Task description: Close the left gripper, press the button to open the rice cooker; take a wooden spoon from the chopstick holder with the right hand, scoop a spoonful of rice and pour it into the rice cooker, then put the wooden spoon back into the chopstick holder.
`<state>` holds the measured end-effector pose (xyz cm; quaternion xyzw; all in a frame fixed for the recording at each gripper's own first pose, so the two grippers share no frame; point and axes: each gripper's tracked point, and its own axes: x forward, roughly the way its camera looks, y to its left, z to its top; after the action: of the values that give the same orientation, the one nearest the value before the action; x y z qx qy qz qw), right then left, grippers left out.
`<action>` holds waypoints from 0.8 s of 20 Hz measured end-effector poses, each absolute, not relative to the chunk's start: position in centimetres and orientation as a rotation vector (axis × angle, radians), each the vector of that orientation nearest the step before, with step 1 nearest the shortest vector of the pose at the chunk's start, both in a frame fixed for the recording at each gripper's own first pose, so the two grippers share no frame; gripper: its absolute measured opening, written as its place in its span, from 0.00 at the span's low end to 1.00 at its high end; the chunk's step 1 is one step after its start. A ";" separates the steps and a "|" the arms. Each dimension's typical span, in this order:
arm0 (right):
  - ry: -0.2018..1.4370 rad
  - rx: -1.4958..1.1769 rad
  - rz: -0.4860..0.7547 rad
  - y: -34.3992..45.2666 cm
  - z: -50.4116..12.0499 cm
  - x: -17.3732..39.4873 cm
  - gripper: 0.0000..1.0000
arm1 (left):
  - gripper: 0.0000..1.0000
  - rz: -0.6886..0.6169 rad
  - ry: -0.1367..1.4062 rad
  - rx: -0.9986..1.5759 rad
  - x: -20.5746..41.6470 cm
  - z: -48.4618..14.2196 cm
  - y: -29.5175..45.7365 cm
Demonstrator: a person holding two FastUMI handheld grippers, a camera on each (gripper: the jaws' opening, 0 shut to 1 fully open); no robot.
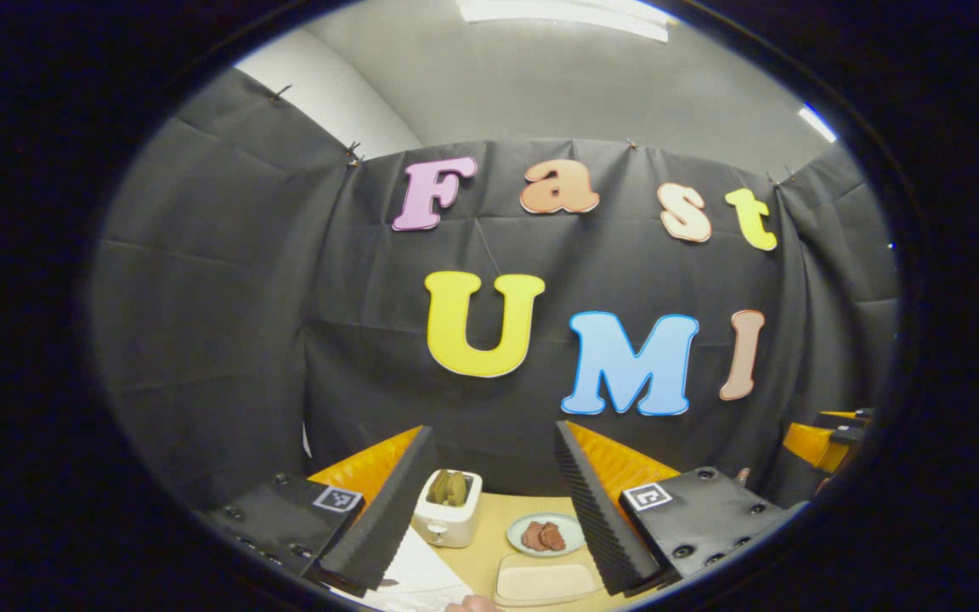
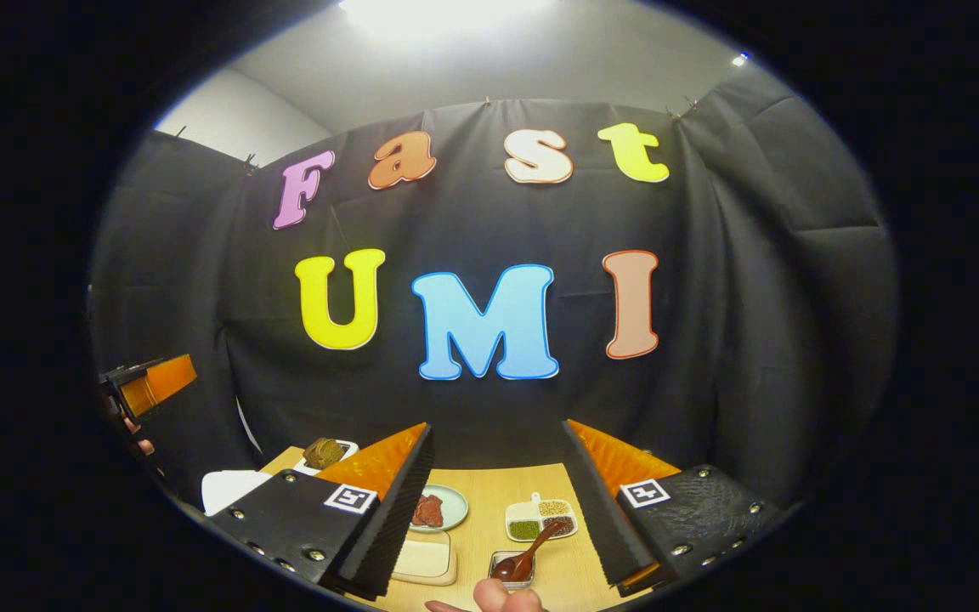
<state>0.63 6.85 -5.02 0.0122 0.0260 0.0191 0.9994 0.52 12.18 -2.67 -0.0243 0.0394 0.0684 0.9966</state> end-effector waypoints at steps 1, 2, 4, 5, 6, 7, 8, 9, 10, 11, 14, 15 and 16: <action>0.052 0.040 0.041 6.4 -4.6 0.8 0.89 | 0.94 0.133 0.074 -0.037 0.7 -2.3 11.3; 0.056 0.051 0.040 5.8 -4.1 0.9 0.89 | 0.94 0.127 0.073 -0.032 1.1 -1.9 10.4; 0.071 0.051 0.023 4.0 -3.2 1.2 0.89 | 0.94 0.109 0.074 -0.048 1.8 -1.1 8.2; 0.072 0.056 0.024 3.4 -2.5 1.4 0.89 | 0.93 0.097 0.069 -0.053 2.2 -0.7 7.1; 0.070 0.061 0.029 3.0 -1.7 1.7 0.89 | 0.95 0.094 0.064 -0.050 2.6 -0.2 6.5; 0.065 0.062 0.039 2.7 -1.0 2.0 0.89 | 0.98 0.099 0.066 -0.047 3.1 -0.1 6.1; 0.057 0.059 0.043 2.4 -0.3 2.2 0.89 | 0.95 0.107 0.079 -0.049 3.3 -0.5 5.7; 0.049 0.048 0.046 1.9 0.1 2.5 0.89 | 0.97 0.111 0.090 -0.058 3.5 -1.0 5.2; 0.046 0.036 0.052 1.7 0.4 2.6 0.89 | 0.96 0.112 0.093 -0.070 3.6 -1.0 4.5; 0.052 0.024 0.055 1.4 0.3 2.6 0.89 | 0.98 0.110 0.091 -0.076 3.9 -1.0 4.0; 0.053 0.034 0.062 1.0 0.3 2.9 0.89 | 0.98 0.103 0.083 -0.050 4.1 0.0 2.8; 0.059 0.043 0.073 1.1 0.1 3.0 0.89 | 0.97 0.108 0.071 -0.044 4.1 0.8 2.8; 0.062 0.042 0.079 1.2 0.0 3.1 0.89 | 0.98 0.110 0.061 -0.047 3.8 1.1 2.7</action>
<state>3.06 1.16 0.03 0.0210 0.0312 0.0395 0.9985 3.83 2.66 1.14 -0.0237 0.0305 0.0549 0.9977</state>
